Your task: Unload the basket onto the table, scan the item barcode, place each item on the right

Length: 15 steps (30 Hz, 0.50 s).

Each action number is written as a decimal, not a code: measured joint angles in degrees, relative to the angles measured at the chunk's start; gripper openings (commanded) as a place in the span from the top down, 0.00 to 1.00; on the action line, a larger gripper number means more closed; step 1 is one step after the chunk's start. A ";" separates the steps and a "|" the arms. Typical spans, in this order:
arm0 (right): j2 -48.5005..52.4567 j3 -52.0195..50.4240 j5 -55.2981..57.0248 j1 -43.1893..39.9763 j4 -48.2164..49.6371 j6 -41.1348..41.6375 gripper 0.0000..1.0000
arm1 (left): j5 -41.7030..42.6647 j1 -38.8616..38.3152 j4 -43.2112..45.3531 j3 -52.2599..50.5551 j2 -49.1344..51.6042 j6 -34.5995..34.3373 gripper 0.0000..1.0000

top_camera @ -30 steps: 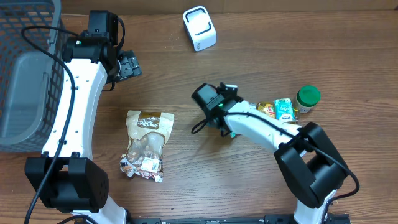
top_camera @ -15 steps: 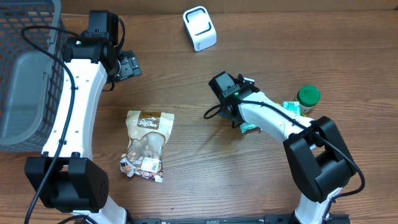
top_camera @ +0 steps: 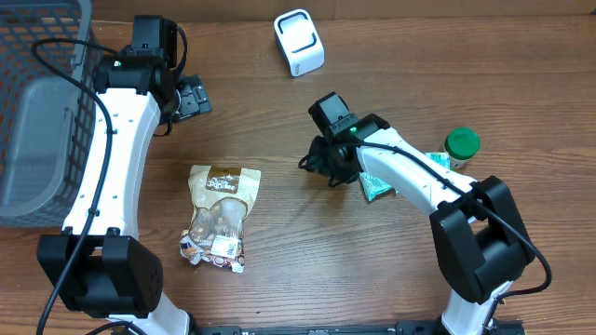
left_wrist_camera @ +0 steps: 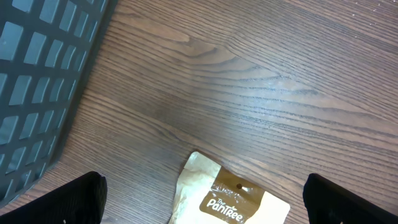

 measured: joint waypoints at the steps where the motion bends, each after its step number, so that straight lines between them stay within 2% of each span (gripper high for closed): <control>1: 0.00 0.00 -0.81 0.24 -0.07 -0.07 0.41 | 0.00 0.00 0.00 0.00 0.00 0.00 0.00; 2: 0.00 0.00 -1.66 0.72 0.04 0.00 0.34 | 0.00 0.00 0.00 0.00 0.00 0.00 0.00; 3: 0.00 0.00 -2.05 1.22 0.15 -0.11 0.24 | 0.00 0.00 0.00 0.00 0.00 0.00 0.00; 4: 0.00 0.00 -2.45 1.95 0.33 -0.17 0.08 | 0.00 0.00 0.00 0.00 0.00 0.00 0.00; 5: 0.00 0.00 -3.13 3.04 0.70 0.09 0.00 | 0.00 0.00 0.00 0.00 0.00 0.00 0.01; 10: -0.02 0.00 -4.39 7.26 1.84 -0.02 0.00 | 0.00 0.00 -0.02 0.00 0.00 0.00 0.00; 15: -0.02 0.00 -4.85 8.09 1.84 0.00 0.00 | 0.00 0.00 0.00 0.00 0.00 0.00 0.00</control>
